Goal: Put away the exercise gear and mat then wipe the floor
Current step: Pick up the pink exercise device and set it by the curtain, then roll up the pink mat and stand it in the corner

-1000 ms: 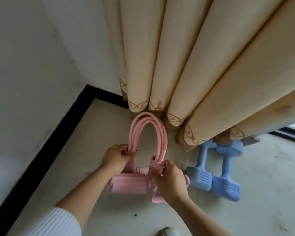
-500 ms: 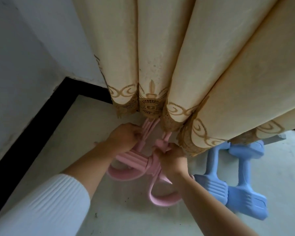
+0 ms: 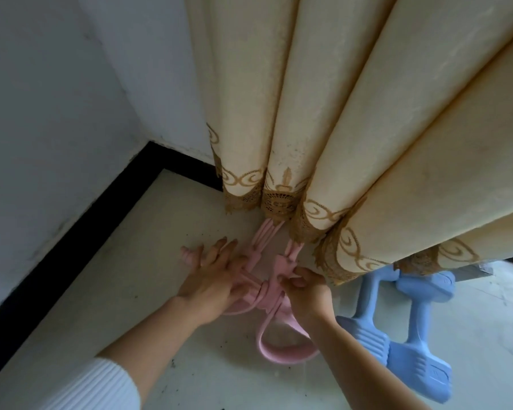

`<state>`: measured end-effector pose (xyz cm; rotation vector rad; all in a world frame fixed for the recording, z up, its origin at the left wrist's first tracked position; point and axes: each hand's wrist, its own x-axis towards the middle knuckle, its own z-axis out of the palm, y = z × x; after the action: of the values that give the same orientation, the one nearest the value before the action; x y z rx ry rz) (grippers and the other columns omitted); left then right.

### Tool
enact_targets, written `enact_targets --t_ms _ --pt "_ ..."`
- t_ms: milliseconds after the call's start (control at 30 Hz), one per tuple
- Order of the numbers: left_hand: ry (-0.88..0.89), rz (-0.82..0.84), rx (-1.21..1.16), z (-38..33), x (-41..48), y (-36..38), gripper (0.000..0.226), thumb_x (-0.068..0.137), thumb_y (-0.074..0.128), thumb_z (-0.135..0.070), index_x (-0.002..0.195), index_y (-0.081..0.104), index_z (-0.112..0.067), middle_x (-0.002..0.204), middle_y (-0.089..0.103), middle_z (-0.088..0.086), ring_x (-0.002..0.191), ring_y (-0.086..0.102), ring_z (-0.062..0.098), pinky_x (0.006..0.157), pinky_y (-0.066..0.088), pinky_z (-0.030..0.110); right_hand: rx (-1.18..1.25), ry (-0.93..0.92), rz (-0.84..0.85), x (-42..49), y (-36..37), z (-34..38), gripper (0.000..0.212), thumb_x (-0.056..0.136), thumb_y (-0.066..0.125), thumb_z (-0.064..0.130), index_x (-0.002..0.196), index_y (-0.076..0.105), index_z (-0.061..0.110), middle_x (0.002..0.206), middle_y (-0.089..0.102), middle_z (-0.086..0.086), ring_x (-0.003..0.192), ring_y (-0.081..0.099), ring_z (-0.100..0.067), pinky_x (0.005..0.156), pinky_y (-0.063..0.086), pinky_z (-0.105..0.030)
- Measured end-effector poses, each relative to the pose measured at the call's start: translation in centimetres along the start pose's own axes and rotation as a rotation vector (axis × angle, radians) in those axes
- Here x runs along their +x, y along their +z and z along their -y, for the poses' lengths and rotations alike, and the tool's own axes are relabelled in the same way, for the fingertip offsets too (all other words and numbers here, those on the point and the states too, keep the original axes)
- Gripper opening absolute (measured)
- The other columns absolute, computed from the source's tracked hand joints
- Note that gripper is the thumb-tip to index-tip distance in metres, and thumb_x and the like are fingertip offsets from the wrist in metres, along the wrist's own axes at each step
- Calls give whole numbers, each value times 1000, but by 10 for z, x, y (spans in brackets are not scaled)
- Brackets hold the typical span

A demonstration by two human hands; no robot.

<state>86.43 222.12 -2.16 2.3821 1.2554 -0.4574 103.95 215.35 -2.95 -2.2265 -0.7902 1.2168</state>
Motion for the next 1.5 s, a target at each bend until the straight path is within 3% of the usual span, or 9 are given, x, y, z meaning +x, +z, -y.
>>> enact_targets --t_ms 133,233,367,600,700,767,833,967,1500 --pt "-93 -33 -62 -9 -21 -12 64 92 38 -56 147 25 -28 159 3 2 145 -6 23 117 -5 51 -117 19 41 -31 -8 13 51 90 63 31 134 50 11 125 63 -8 114 59 -25 90 41 -25" --pt "-151 -88 -100 -20 -61 -36 57 93 36 -54 143 31 -28 157 12 1 145 2 24 117 7 50 -154 3 63 -71 -23 36 40 87 65 36 122 61 18 119 68 -2 109 62 -20 99 44 -34" --pt "-183 -129 -144 -40 -135 -101 64 91 17 -58 142 32 -24 155 19 0 144 7 22 117 13 43 -241 -60 122 -139 -52 95 28 86 65 37 111 66 23 106 72 0 95 66 -22 88 52 -39" --pt "-384 -226 -282 -83 -313 -260 50 98 29 -46 143 31 -22 156 20 5 143 15 22 114 21 39 -429 -301 240 -307 -123 240 20 93 50 31 74 56 36 75 58 19 63 54 0 67 51 -31" --pt "-470 -262 -320 -108 -403 -314 51 98 27 -44 142 32 -20 153 26 5 142 20 22 113 25 38 -484 -409 319 -386 -147 281 14 90 45 37 75 43 35 102 63 18 51 55 3 50 47 -18" --pt "-549 -291 -354 -125 -456 -338 49 99 29 -42 143 31 -20 152 28 5 142 21 22 111 27 37 -529 -502 362 -434 -161 299 18 87 48 39 76 34 39 129 59 12 72 63 -4 64 52 -23" --pt "-641 -335 -390 -145 -506 -357 48 99 31 -40 143 31 -19 151 30 5 141 23 21 111 28 36 -561 -574 407 -485 -176 316 10 91 53 34 82 48 37 134 57 5 89 61 -10 74 48 -25" --pt "-846 -457 -420 -198 -597 -362 47 99 33 -38 141 34 -17 150 31 3 139 25 20 109 31 35 -630 -700 532 -572 -196 310 42 93 55 35 129 52 15 129 57 -3 104 59 -14 84 51 -27" --pt "-1592 -570 -556 -477 -874 -247 46 98 34 -34 142 29 -22 153 24 3 139 22 22 108 31 36 -935 -1227 997 -836 -281 145 43 93 56 37 132 49 20 132 53 1 114 54 -15 95 46 -29"
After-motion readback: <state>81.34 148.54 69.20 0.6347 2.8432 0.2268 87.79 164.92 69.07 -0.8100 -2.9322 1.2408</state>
